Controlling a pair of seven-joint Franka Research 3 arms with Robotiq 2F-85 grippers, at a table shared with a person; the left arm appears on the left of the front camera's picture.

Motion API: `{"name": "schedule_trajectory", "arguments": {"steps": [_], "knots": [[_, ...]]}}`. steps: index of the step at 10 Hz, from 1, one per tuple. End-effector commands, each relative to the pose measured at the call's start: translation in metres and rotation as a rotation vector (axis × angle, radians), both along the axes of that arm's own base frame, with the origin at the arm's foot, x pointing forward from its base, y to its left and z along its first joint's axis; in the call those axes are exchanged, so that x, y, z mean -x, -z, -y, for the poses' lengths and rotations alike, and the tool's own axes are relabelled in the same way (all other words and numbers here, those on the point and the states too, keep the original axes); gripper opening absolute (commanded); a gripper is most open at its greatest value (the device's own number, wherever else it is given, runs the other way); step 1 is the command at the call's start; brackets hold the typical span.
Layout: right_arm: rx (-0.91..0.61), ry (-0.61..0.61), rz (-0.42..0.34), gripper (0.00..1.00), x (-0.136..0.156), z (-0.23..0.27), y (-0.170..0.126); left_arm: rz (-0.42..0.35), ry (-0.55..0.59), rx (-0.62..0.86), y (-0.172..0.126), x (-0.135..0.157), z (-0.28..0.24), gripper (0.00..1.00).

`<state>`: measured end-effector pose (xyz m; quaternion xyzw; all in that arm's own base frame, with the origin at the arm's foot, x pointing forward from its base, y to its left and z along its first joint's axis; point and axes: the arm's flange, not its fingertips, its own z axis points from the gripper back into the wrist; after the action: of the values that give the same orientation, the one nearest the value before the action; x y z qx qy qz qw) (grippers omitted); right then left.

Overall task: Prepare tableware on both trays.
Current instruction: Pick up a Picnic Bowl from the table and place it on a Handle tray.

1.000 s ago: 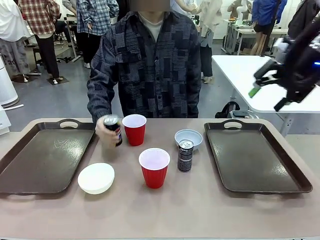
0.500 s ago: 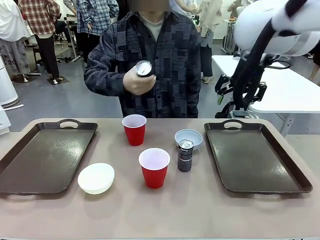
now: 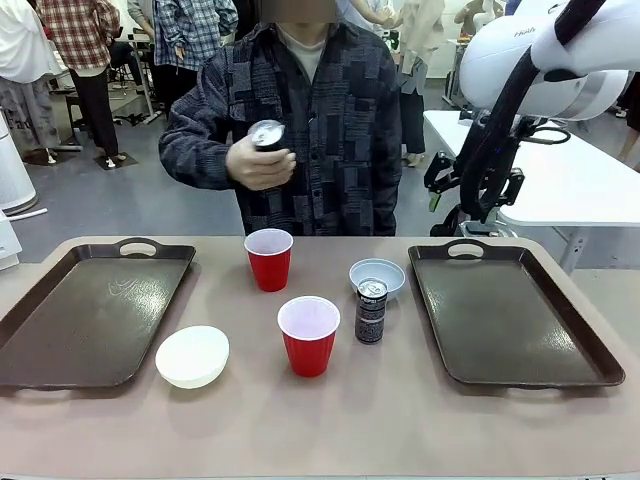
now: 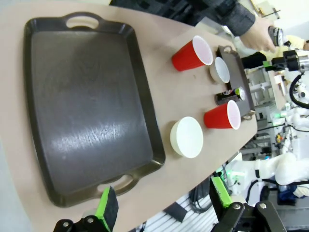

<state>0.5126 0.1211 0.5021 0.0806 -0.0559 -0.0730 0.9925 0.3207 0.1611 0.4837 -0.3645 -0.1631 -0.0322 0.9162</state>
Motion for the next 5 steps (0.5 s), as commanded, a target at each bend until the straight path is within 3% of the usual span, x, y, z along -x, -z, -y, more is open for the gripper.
{"name": "schedule_trajectory", "arguments": {"steps": [1, 5], "knots": [[-0.001, -0.002, 0.000, 1.00, -0.002, -0.002, 0.004, 0.010, -0.009, 0.009, -0.001, -0.001, 0.000, 1.00], [0.090, -0.104, 0.091, 1.00, -0.036, -0.057, 0.052, 0.010, -0.009, 0.009, -0.001, -0.001, 0.000, 1.00]]}}
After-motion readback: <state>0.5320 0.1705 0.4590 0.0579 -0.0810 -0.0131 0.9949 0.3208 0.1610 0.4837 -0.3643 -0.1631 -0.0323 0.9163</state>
